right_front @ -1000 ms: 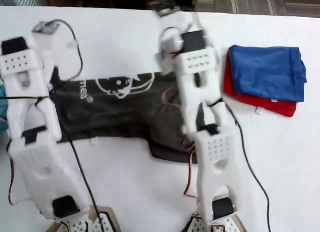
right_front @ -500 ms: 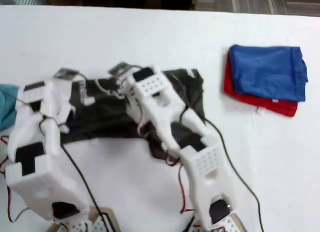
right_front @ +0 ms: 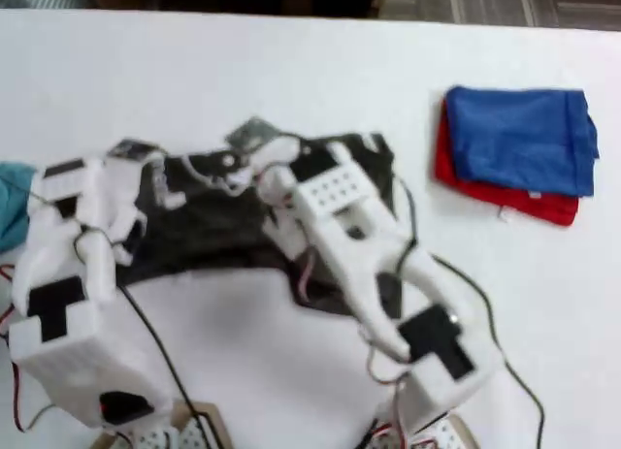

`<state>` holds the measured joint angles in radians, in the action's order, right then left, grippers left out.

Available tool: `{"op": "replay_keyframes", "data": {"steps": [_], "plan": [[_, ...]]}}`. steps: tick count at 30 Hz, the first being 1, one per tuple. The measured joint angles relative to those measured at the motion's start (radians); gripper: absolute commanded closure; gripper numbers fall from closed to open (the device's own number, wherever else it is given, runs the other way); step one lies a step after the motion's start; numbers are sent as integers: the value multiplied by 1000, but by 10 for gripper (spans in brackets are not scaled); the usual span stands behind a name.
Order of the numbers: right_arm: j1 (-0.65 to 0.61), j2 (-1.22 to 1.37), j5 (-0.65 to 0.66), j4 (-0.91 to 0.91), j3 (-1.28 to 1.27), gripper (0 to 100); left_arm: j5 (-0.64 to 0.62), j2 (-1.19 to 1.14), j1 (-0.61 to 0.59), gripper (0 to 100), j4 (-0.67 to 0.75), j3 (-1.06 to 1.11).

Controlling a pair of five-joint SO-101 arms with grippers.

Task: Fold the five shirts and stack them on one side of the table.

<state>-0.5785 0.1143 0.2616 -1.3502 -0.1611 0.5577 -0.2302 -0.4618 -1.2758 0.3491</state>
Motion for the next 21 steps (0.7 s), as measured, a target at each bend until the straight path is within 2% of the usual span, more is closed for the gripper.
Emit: {"op": "replay_keyframes", "data": {"steps": [2, 7, 12, 21], "plan": [[14, -29, 0, 26, -72, 954, 0, 21, 0, 974, -46, -18], [12, -46, 0, 38, -172, 825, 0, 84, -2, 974, -103, -29], [15, -48, 63, 40, -176, 848, -2, 84, -2, 974, -61, -35], [-2, -52, 77, 0, -186, 846, -2, -31, -2, 974, 12, -35]]}}
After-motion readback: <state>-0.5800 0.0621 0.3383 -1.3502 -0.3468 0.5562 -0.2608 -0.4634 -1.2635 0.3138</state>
